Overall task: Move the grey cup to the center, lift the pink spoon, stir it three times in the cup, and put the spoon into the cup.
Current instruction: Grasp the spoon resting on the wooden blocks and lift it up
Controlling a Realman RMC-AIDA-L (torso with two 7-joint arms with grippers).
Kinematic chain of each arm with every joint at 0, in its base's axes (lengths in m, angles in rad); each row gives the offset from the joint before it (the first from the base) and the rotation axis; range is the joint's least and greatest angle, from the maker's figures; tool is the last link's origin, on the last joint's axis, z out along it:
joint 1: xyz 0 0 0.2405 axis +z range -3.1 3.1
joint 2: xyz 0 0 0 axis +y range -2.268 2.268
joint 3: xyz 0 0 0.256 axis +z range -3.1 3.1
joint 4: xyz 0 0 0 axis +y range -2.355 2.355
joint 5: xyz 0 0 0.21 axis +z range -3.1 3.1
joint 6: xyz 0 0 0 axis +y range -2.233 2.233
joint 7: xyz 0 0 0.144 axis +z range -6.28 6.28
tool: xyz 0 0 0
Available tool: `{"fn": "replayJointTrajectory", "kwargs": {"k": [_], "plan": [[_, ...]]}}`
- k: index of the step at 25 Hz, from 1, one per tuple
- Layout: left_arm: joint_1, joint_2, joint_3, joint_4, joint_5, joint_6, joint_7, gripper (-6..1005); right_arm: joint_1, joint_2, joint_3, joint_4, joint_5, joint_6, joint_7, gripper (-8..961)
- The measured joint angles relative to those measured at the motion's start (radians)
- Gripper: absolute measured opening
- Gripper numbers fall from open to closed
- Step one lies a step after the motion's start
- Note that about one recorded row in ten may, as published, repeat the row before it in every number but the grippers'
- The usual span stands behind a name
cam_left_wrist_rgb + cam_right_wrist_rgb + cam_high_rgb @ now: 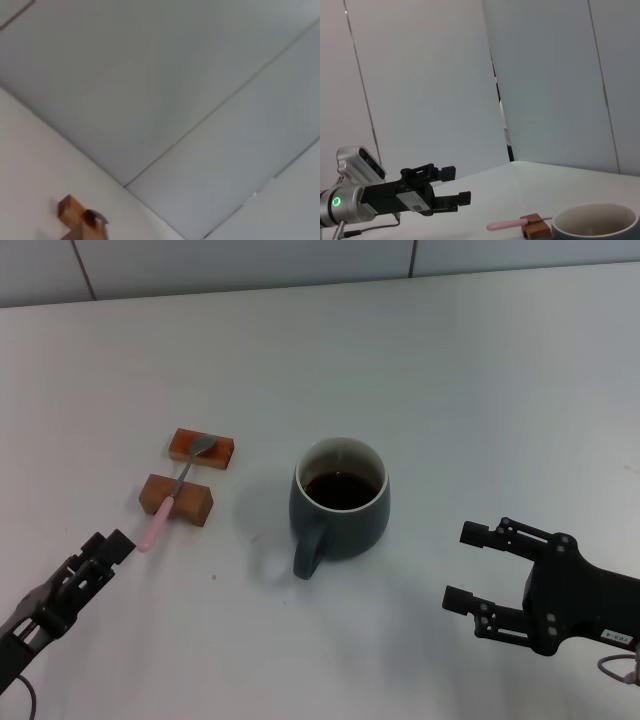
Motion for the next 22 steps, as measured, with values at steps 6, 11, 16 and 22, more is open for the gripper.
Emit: {"fn": "replayJointTrajectory", "kwargs": {"k": [6,11,16,22], "plan": [[-0.015,-0.002,-0.005,-0.020,-0.001,-0.040,-0.053,800,0.001,0.000,-0.003,-0.001,-0.002,0.001,-0.004,774],[-0.030,-0.002,-0.005,-0.032,0.001,-0.070,-0.095,800,0.000,0.000,-0.004,0.001,-0.004,0.013,-0.006,774],[-0.040,-0.002,-0.005,-0.041,-0.001,-0.093,-0.116,800,0.000,0.000,-0.007,0.001,-0.005,0.022,-0.008,773],[-0.050,-0.002,-0.006,-0.042,0.000,-0.113,-0.131,800,0.000,0.000,-0.008,0.001,-0.006,0.023,-0.008,773]]}}
